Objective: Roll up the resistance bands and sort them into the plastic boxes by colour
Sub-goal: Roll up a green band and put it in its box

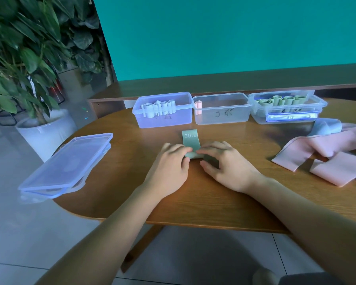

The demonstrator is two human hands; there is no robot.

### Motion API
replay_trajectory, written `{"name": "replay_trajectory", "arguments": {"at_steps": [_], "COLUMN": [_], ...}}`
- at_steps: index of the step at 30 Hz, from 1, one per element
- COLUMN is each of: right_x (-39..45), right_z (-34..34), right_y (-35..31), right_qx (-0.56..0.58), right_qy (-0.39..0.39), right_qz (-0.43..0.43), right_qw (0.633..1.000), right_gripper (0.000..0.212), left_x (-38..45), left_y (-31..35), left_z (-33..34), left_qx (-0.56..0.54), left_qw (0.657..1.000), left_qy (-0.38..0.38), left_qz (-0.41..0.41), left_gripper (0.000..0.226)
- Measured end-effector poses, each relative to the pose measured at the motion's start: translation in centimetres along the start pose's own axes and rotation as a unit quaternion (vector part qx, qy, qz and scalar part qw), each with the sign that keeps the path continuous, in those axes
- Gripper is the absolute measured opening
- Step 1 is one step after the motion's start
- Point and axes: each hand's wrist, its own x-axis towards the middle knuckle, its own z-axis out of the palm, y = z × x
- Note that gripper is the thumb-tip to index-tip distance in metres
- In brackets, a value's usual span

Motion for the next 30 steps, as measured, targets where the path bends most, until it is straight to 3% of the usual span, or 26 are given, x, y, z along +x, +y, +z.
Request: {"name": "replay_trajectory", "arguments": {"at_steps": [6,11,30], "right_x": [1.0,1.3,3.5], "right_z": [0.3,0.4,0.9], "right_y": [0.5,0.7,1.9], "right_qx": [-0.002,-0.003,-0.004], "right_qy": [-0.03,-0.007,-0.013], "right_qz": [0.023,0.01,0.021], "right_qw": [0.999,1.0,1.0], "right_gripper": [0.052,0.042,0.046], "left_x": [0.2,0.7,2.8], "left_y": [-0.3,-0.5,-1.7], "left_z": [0.1,0.4,1.1], "left_qx": [-0.007,0.002,-0.005], "left_qw": [1.0,1.0,1.0], "left_qy": [0.027,0.0,-0.001], "left_qz": [0.006,-0.011,-0.026], "left_gripper": [0.026,0.033,0.04]}}
